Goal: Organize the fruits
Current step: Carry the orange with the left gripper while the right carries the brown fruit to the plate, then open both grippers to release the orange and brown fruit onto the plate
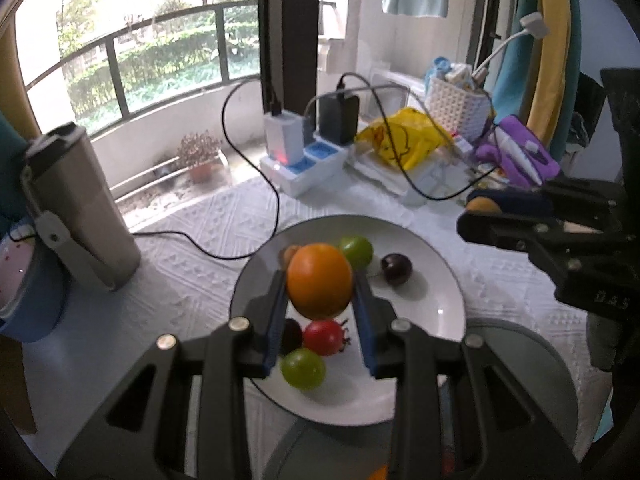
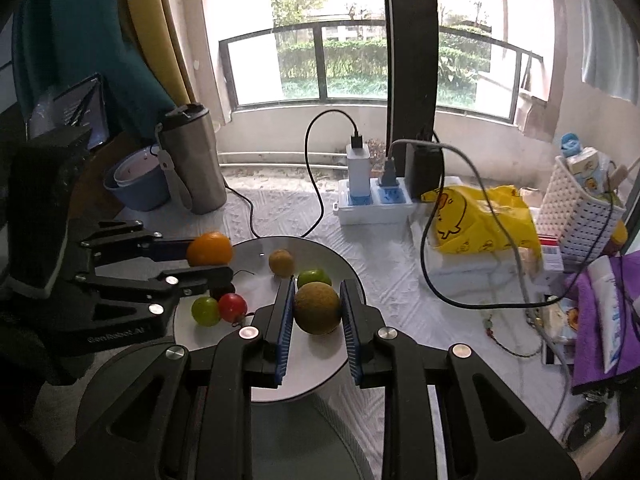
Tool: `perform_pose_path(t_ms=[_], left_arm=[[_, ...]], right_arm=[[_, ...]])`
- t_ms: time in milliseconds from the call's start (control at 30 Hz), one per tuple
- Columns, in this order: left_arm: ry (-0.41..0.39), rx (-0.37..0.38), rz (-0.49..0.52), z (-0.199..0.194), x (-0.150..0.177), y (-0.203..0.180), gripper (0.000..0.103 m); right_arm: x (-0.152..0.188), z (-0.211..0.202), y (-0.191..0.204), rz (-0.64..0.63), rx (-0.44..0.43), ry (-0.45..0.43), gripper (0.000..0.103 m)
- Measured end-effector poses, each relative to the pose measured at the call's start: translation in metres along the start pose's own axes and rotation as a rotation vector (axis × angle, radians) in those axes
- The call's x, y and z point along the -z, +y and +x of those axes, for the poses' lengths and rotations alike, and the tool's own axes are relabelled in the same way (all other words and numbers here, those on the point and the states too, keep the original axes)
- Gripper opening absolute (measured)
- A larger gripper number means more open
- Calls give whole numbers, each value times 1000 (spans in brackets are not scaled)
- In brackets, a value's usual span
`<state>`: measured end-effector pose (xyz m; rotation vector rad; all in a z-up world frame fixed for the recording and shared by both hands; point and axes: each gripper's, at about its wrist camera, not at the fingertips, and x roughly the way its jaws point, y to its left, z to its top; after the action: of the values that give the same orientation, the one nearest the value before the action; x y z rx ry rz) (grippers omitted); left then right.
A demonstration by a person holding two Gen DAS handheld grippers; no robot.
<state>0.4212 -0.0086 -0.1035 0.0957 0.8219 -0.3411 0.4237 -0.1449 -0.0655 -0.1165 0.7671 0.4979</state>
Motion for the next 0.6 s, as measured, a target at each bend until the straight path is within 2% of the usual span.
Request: perform_pose_path(t_ms=[267,600], left_arm=[[41,-3,4,29,0,9,33],[85,-3,-17,46,2,21,33]], right_arm=[[-2,23,1,2,-14,31,25],[6,50,7,1,-34,87,25]])
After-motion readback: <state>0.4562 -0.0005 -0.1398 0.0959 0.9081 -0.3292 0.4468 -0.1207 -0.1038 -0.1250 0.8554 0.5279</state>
